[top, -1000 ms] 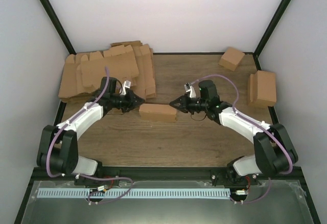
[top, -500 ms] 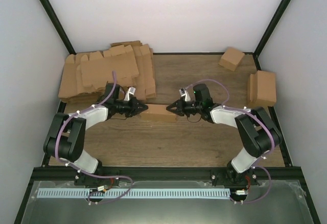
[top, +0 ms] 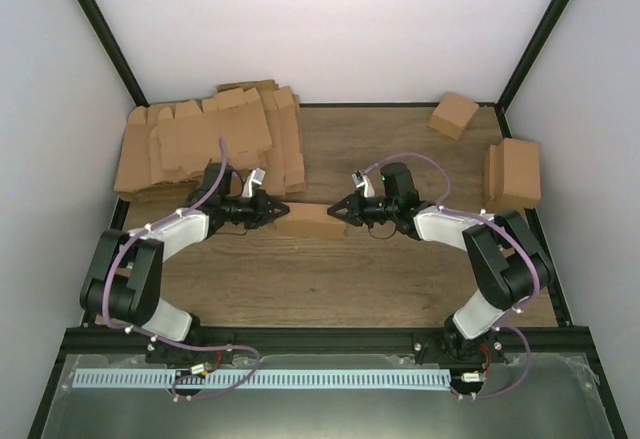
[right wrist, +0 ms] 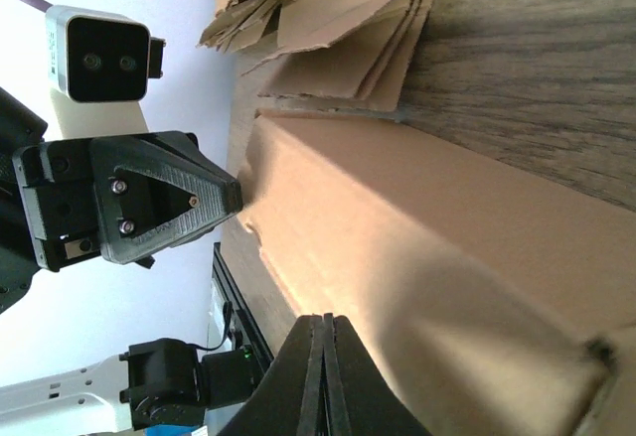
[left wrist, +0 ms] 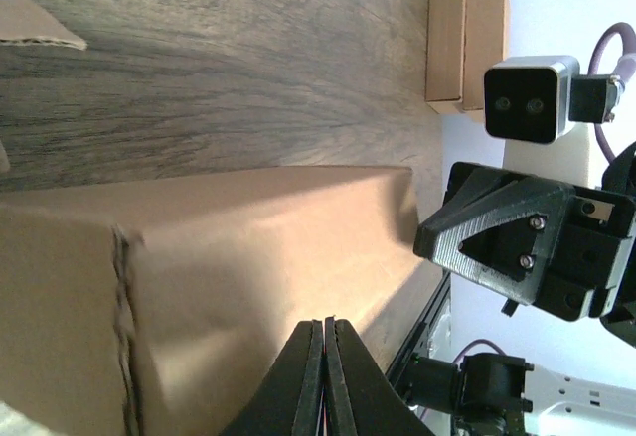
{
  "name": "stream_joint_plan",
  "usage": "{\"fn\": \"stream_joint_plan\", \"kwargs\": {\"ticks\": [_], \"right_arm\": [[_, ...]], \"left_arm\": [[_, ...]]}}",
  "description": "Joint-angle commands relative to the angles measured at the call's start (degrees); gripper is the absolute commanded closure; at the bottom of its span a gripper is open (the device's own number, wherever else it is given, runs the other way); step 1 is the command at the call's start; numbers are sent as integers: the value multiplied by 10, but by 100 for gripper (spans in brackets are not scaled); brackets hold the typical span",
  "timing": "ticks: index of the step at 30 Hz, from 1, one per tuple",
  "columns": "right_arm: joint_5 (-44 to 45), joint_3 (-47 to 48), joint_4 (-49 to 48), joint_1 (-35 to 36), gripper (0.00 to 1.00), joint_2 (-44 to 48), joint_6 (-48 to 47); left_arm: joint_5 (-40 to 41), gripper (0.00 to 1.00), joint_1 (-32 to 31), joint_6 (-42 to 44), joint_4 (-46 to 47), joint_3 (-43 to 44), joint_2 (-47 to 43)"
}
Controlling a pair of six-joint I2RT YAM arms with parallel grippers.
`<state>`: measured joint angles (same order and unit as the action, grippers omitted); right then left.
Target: Fold the paper box
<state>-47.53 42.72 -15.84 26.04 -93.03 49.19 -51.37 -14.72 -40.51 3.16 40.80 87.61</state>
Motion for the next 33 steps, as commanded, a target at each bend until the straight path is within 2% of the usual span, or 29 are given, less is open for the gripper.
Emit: {"fn": "stream_joint_plan", "kwargs": {"ticks": [1,5,11,16,21,25,27,29,32,33], "right_arm": [[4,30,36,-2,99,35,-21],[7,24,33,-2,99,36,-27],[21,-12,8,-2,99,3,-24],[22,-19,15,-2,99,10,-27],[56,7,99,-2,99,73,-75],[87,30,160,-2,97,114,-115],[97,37,180,-2,96,127,-129],[104,43,196,-2,95,137,-142],[115,54,218,-2,95,149,-163],[122,62,228,-2,95,156,-170]], "left_arm": [[10,96,-2,37,-53,21,-52],[32,96,-2,53,-69,11,-65],[23,96,-6,21,-4,-36,-6],[25,96,-13,19,-10,-34,19],[33,95,-15,22,-65,-16,-30],[74,87,-17,44,-146,17,-82],[99,77,-18,68,-192,37,-101],[124,58,-23,104,-232,58,-118],[178,24,-47,164,-277,93,-148],[201,5,-60,185,-287,104,-160]]}}
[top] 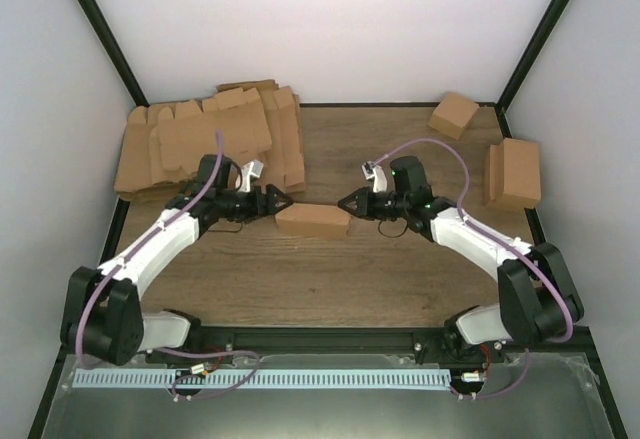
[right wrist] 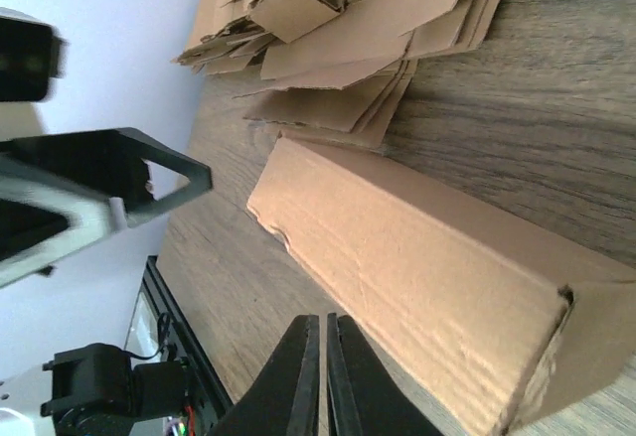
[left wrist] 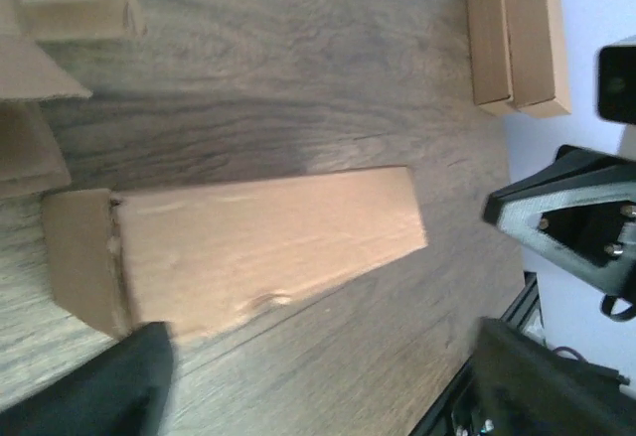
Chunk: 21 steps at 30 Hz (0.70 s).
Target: Fold the paper box
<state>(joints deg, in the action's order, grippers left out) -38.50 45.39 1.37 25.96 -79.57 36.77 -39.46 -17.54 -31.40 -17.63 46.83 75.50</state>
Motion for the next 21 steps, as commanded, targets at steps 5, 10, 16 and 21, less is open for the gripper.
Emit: {"fn": "stream_joint_plan", "kwargs": {"ticks": [5,10,16,21], "right_arm": [[86,22,58,-1,94,128,-63],[154,4,90,-2,87,231,-95],[131,-23,124,-1,82,276,-99],[122,-55,116,-1,76,319,-90]], "left_arm": [[162,0,-109,155,-89,112,-31],[309,0,-231,313,-117,196,8],[410,0,-323,511,-251,316,99],[458,0,-332,575,-299,350,146]]}}
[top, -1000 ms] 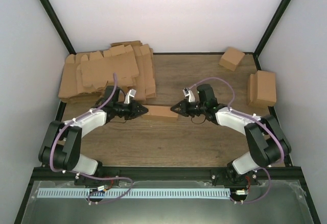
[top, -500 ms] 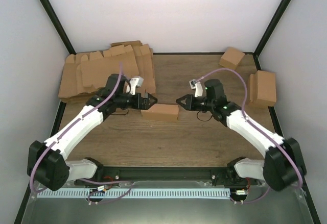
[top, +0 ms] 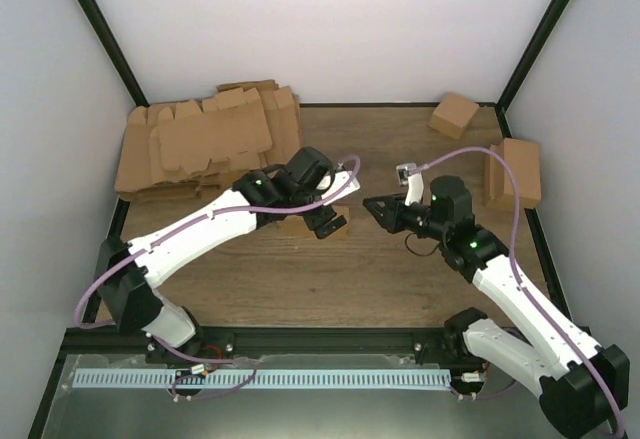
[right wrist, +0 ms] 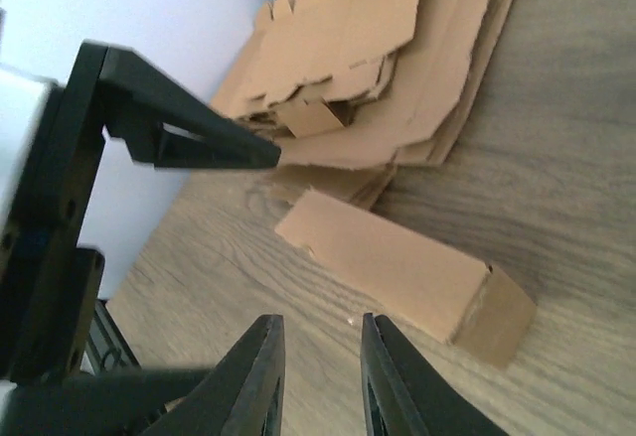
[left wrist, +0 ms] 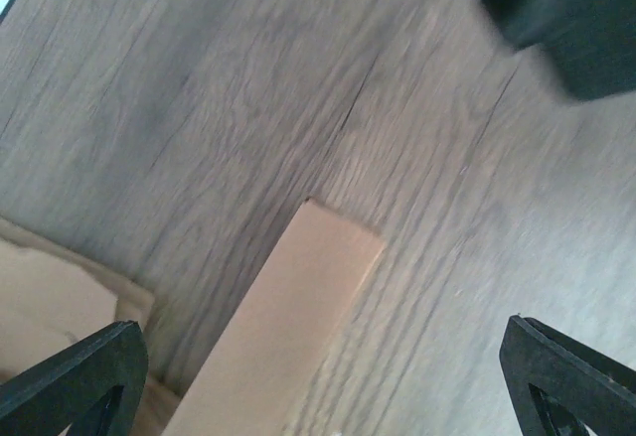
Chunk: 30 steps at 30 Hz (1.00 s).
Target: Fold the paper box
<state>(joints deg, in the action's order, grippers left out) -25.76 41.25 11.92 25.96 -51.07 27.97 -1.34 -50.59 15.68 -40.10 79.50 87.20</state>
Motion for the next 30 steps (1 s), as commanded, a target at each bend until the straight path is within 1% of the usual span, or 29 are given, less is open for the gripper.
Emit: {"fn": "stream_joint_plan", "kwargs": {"ticks": [1,3,5,6,7,9,10,11,14,19,28,30], "right_arm": [[-10,-20,7,-1,74,41,-2],[-15,-28,4,-1,71,50,-2],[-17,-31,7,-1,63,53,-6],[-15,-31,9,-1,56,54,-8],[-11,-31,11,-1,44,56,-9],[7,-30,19,-1,13,59,-6],[18,-30,24,-1,4,61,-3],[27,-30,26,-1,0,62,-1],[44,-28,35,-1,0,62,5],[44,-29,33,-1,0,60,7],[24,-20,27,-1,0,39,0],[22,-21,27,-1,0,39,1]], "left_arm": [[87,0,-1,109,-84,27,39],[95,0,-1,120,-97,28,53],[99,0,0,141,-102,21,62],[99,0,2,152,-103,15,64],[96,0,6,161,-102,11,66],[80,0,21,171,-104,10,70],[70,0,31,174,-104,12,72],[59,0,40,176,-104,14,75],[49,0,52,189,-105,10,87],[99,0,61,197,-109,5,124],[95,0,74,209,-120,24,177],[101,3,75,210,-111,26,183]]}}
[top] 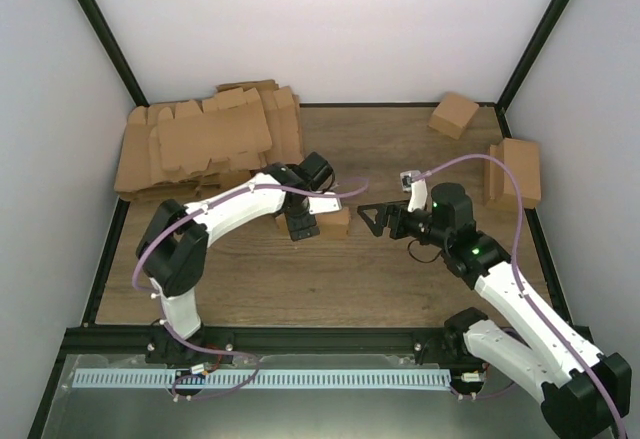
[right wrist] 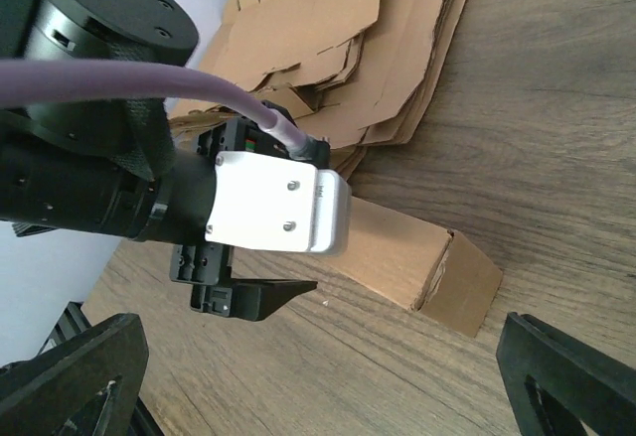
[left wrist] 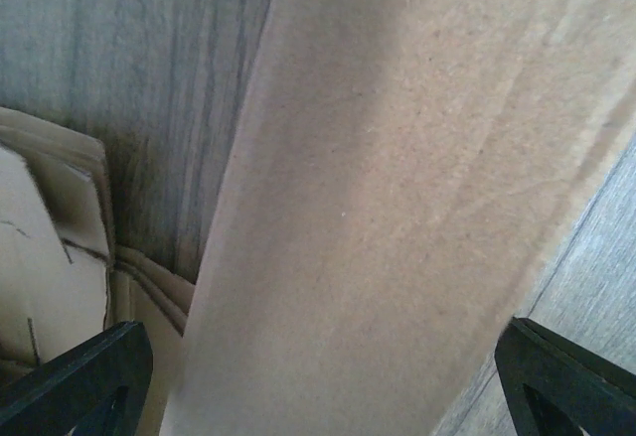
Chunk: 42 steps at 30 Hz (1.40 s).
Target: Fold the paper box
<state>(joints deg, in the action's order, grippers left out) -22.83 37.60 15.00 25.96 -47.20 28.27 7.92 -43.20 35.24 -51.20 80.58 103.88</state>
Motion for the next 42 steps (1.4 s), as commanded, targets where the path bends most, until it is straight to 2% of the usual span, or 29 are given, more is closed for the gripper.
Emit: {"fn": "stream_joint_plan", "kwargs": {"ticks": [1,8,15,19,24,27,31,36,42], "right_arm": [[-7,14,-4,-1,0,0,-2],[-4,10,1,-1,0,5,-1],[-4,11,7,-1,0,3,12],[20,30,36,-1,0,-9,34],[94,107,119,-1,0,-59,93],[95,161,172,-2,0,-97,163],[27,203,209,-2,0,-126,272],[-19,181,177,-2,0,-114,369],[-39,160,142,-2,0,-75,447]], "left_arm": [[11,4,1,13,3,17,20],[-12,16,2,13,-4,24,22],[-8,33,0,-6,-16,23,5],[-13,39,-3,-28,-18,16,-25],[8,39,-23,-53,-6,-12,-86],[-6,39,-32,-51,36,-55,-147],[-5,38,-34,-57,129,-132,-231],[5,38,-42,-57,252,-213,-315],[38,38,-53,-50,339,-267,-335]]}}
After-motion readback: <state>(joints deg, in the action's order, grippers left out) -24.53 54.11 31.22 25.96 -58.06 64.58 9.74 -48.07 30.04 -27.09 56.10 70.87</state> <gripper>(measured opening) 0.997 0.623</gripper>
